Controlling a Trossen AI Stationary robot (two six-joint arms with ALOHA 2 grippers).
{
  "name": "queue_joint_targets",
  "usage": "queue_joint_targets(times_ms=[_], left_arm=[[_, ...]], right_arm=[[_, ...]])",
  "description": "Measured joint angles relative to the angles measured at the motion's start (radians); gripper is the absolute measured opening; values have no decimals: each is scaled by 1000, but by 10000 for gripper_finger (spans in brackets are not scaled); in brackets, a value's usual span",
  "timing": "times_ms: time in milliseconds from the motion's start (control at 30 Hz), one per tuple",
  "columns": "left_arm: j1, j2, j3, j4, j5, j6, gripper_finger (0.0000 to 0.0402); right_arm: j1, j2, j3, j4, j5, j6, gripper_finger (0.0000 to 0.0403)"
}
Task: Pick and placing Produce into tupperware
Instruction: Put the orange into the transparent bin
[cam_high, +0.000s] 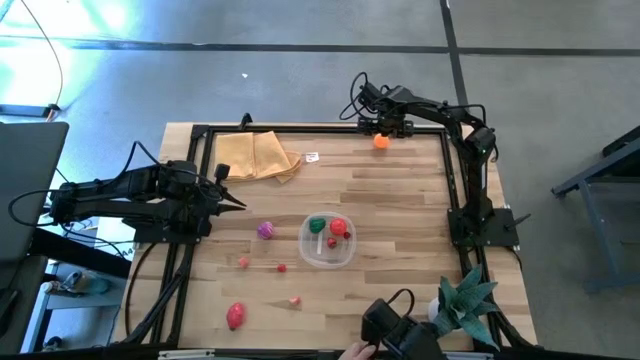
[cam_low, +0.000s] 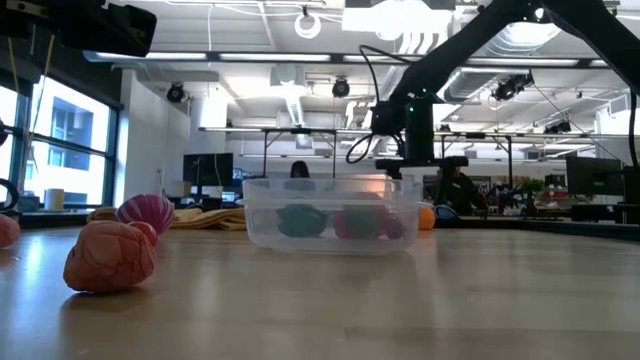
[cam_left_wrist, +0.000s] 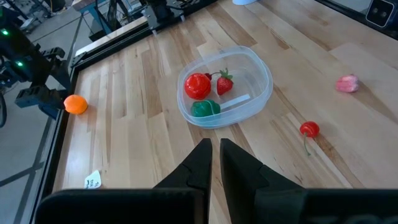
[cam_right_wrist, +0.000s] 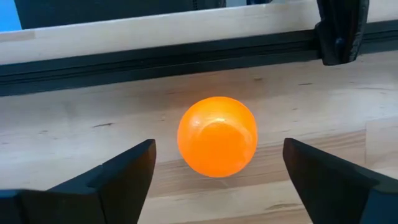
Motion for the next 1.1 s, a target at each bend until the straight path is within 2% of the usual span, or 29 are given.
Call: queue_joint_targets(times_ms=[233, 1100], left_arm=[[0, 0, 0, 0, 0, 0, 24], [0, 0, 0, 0, 0, 0, 24]], right_arm=[[-7, 36, 0, 3, -15, -1, 359], [-12, 53, 0, 0, -14, -1, 360]])
